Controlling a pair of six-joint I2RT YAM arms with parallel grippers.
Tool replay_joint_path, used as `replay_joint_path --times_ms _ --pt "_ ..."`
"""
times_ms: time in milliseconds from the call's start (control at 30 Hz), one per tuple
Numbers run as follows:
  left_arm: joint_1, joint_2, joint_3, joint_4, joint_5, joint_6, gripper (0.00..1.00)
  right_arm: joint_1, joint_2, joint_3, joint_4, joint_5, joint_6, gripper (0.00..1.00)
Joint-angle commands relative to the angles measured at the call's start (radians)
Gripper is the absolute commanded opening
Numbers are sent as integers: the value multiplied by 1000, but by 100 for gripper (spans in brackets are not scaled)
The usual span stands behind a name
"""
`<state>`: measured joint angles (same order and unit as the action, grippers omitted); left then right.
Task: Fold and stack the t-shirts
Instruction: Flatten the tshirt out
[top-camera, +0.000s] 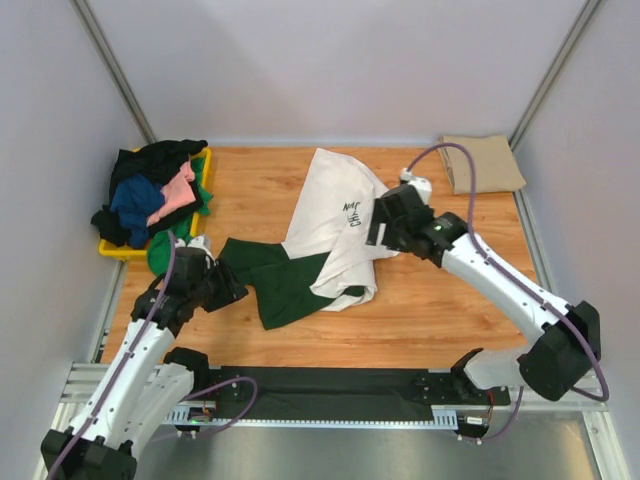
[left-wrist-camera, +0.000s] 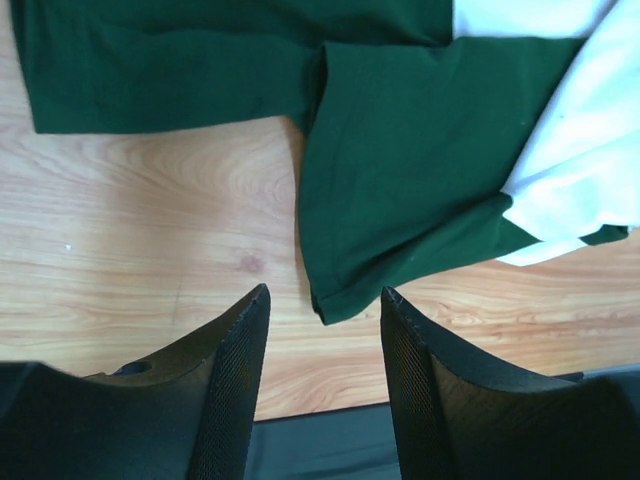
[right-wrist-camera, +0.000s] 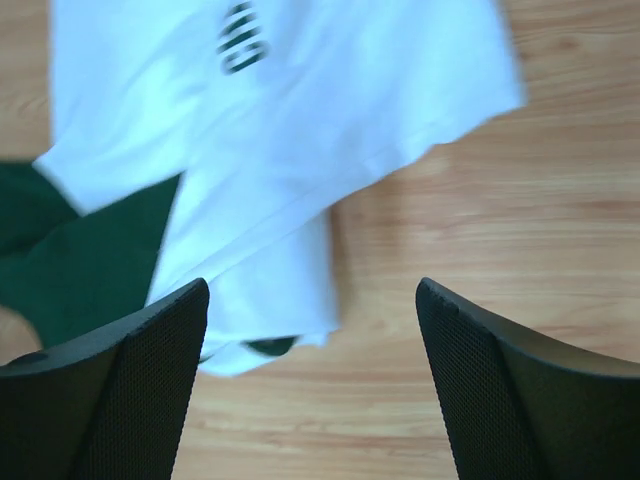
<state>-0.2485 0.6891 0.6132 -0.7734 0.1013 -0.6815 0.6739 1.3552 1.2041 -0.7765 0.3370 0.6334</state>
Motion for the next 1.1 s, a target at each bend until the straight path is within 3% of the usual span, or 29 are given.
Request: replay_joint_path --times_ms 0,67,267,567,633,767,867,967,1000,1067 --pt "-9 44 -44 141 54 -68 56 -156 -27 -93 37 -136 -49 85" --pt "-15 99 -82 204 55 -78 56 -277 -25 -119 84 -246 -61 84" --pt "-32 282 -158 370 87 -107 57 -468 68 -118 141 -387 -100 84" --pt "-69 435 -199 528 103 -131 56 -580 337 -49 253 -518 -98 80" --pt "-71 447 -198 543 100 -132 50 -583 396 -37 272 -532 -92 79" --pt "-71 460 -191 559 100 -127 24 -592 473 -11 328 -546 -90 74" --pt "-69 461 -187 557 94 -116 14 -602 515 8 355 -558 -87 63" --pt "-69 461 -181 554 83 -110 0 -611 550 32 362 -555 -92 41" --pt "-69 457 -178 550 78 -110 0 -613 561 35 364 -558 -92 25" --pt "-69 445 -170 542 75 -107 0 -620 565 52 364 -564 -98 10"
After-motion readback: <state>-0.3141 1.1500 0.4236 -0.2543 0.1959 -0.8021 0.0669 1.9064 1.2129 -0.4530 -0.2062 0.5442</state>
